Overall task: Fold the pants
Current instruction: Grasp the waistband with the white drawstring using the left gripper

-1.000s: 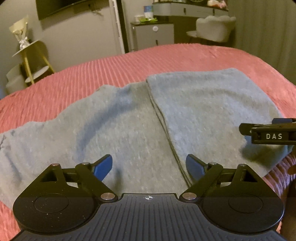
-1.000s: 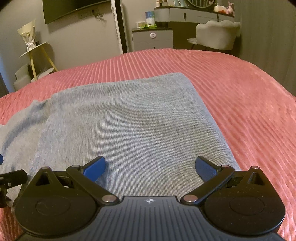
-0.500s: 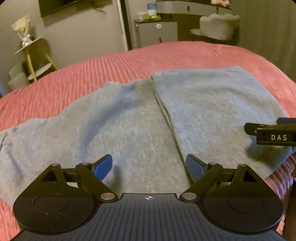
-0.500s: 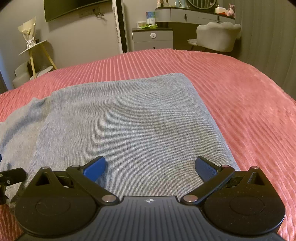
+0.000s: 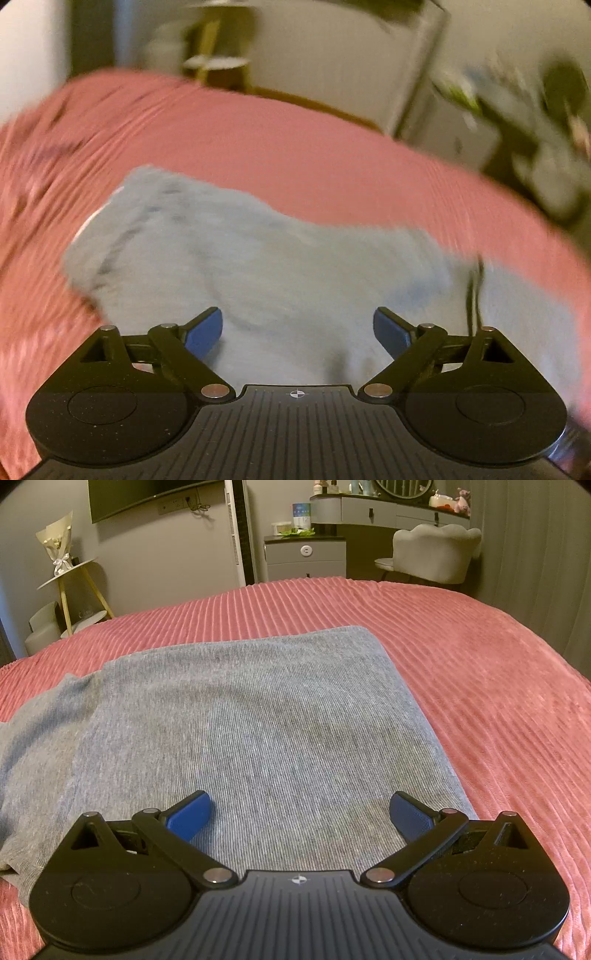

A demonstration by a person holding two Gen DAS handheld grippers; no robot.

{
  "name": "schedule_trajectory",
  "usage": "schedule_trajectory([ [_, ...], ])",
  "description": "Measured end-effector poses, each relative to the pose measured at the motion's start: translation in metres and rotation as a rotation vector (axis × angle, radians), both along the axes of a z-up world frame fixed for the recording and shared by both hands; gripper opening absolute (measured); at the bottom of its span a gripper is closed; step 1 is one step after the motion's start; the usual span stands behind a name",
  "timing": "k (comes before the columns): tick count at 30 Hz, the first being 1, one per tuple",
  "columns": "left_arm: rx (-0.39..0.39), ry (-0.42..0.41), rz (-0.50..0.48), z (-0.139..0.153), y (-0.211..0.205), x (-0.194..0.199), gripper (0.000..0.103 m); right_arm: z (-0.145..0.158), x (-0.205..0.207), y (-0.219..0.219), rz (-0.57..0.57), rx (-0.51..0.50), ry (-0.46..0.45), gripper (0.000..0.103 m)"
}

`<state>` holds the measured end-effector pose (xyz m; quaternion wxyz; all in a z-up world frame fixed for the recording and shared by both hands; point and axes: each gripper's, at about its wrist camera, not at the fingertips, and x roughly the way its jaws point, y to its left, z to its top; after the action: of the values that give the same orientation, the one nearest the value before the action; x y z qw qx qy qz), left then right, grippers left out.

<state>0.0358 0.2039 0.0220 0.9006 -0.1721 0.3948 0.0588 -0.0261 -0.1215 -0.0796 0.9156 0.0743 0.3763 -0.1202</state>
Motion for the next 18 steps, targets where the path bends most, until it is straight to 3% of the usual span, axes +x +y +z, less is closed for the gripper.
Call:
schedule_trajectory([
  [2, -0.083, -0.015, 0.058, 0.001, 0.046, -0.007, 0.095, 0.0, 0.0, 0.0, -0.001, -0.001, 0.0, 0.103],
  [6, -0.172, -0.001, 0.121, -0.021, 0.129, -0.017, 0.095, -0.001, 0.0, 0.0, 0.001, -0.008, 0.002, 0.103],
  [10, -0.489, 0.014, 0.111, -0.067, 0.18, -0.021, 0.095, -0.001, 0.001, 0.001, 0.0, -0.019, 0.005, 0.103],
  [12, -0.591, 0.042, 0.094, -0.088, 0.186, -0.013, 0.095, -0.002, 0.002, 0.002, -0.001, -0.031, 0.008, 0.103],
  [14, -0.614, 0.067, 0.084, -0.102, 0.188, -0.003, 0.095, -0.002, 0.003, 0.004, -0.002, -0.044, 0.012, 0.103],
  [18, -0.595, 0.009, 0.051, -0.109, 0.188, 0.016, 0.095, -0.003, 0.003, 0.006, -0.011, -0.056, 0.013, 0.103],
])
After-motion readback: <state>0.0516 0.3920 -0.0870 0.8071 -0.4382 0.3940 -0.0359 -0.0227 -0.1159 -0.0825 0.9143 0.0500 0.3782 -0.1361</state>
